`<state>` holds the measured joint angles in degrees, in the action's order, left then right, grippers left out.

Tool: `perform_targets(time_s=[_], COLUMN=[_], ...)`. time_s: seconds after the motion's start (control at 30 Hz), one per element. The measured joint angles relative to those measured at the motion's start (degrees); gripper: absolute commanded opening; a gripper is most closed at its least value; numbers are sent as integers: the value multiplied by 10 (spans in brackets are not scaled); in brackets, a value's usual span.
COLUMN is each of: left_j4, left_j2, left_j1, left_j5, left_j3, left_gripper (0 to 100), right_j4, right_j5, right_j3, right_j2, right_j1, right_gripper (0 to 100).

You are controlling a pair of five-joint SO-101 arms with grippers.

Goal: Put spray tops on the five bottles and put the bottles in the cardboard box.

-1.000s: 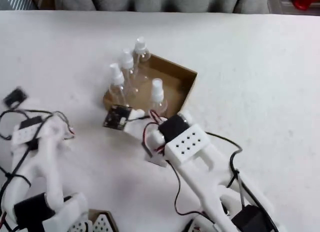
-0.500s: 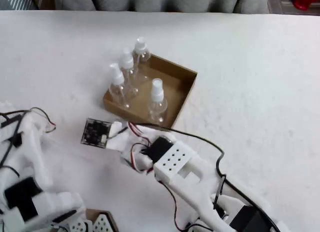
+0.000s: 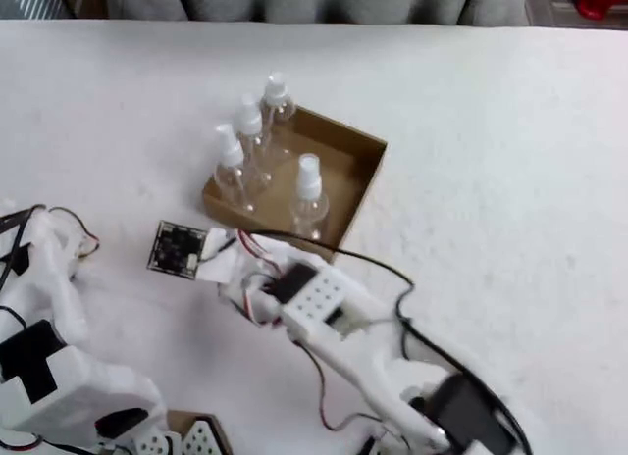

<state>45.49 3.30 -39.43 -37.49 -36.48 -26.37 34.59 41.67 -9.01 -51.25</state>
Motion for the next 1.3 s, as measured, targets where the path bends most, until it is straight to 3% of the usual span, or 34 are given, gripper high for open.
perform_targets(time_s=[0.37, 0.77, 1.1, 1.3], left_j4=[0, 0, 0, 0], left_j2=[0, 0, 0, 0], left_j1=[0, 0, 0, 0], left_j5=[0, 0, 0, 0], left_j3=[0, 0, 0, 0], left_gripper=[20, 20, 20, 20], right_j4=[-18, -280, -429, -502], right_j5=[-1, 1, 2, 82], right_j3=[-163, -476, -679, -729], right_j2=[149, 331, 457, 481], right_j1=[27, 25, 35, 47], right_gripper=[16, 16, 16, 15])
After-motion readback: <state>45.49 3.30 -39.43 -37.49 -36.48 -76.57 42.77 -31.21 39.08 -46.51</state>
